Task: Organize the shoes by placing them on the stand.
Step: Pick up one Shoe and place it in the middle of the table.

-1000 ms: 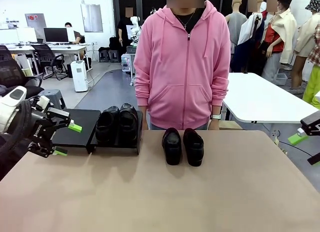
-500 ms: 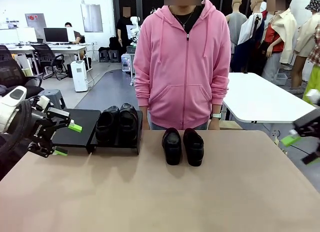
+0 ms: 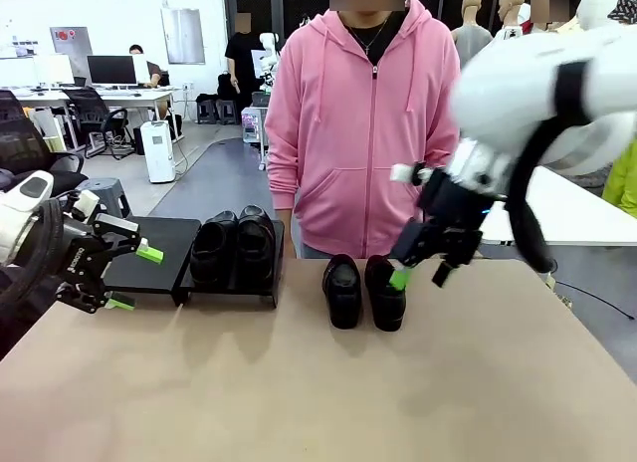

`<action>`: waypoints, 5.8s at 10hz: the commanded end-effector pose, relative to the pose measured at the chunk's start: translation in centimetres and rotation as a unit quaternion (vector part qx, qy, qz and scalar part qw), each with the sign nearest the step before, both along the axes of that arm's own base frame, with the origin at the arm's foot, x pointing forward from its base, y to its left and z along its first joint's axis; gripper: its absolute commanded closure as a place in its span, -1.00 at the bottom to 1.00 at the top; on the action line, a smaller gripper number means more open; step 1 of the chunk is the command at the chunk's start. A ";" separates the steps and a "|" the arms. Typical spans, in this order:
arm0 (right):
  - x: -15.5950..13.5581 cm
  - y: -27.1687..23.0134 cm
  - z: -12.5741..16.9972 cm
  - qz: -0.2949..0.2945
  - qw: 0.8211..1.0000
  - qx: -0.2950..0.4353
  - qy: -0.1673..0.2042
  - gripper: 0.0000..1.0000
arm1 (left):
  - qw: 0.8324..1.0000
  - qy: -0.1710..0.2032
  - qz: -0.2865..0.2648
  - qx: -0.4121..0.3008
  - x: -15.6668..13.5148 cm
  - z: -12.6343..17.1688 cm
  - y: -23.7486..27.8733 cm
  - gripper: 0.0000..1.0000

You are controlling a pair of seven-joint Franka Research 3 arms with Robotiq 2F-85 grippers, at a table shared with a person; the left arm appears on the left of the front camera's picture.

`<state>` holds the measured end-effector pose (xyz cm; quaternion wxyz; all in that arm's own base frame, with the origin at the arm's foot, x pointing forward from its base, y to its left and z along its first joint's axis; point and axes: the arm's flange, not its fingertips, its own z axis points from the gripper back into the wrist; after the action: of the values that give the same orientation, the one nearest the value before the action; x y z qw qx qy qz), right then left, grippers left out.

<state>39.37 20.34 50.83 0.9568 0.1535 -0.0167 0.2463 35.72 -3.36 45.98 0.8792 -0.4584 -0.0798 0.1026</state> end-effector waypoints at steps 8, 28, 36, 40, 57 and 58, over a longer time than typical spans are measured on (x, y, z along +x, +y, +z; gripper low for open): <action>1.8 0.9 -0.3 -0.060 0.996 0.004 -0.062 -1.00 | 1.000 0.005 0.001 0.002 -0.1 0.4 0.2 -1.00; 19.2 10.8 -12.4 -0.316 0.938 -0.137 -0.029 -1.00 | 1.000 0.005 0.001 0.002 -0.1 0.4 0.2 -1.00; 20.1 11.2 -13.2 -0.331 0.938 -0.103 -0.033 0.20 | 1.000 0.005 0.001 0.002 -0.1 0.4 0.2 -1.00; 20.5 10.7 -13.9 -0.345 0.933 -0.096 -0.024 1.00 | 1.000 0.005 0.001 0.002 -0.1 0.4 0.2 -1.00; 1.9 1.4 -1.8 -0.273 0.961 0.014 -0.039 1.00 | 1.000 0.005 0.001 0.002 -0.1 0.4 0.2 -1.00; -0.2 0.8 -2.3 -0.302 0.951 0.031 -0.059 1.00 | 1.000 0.005 0.001 0.002 -0.1 0.4 0.2 -1.00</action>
<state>41.14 22.28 49.69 0.9869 0.1304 -0.0883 -0.0356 35.74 -3.31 46.01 0.8792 -0.4583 -0.0798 0.1032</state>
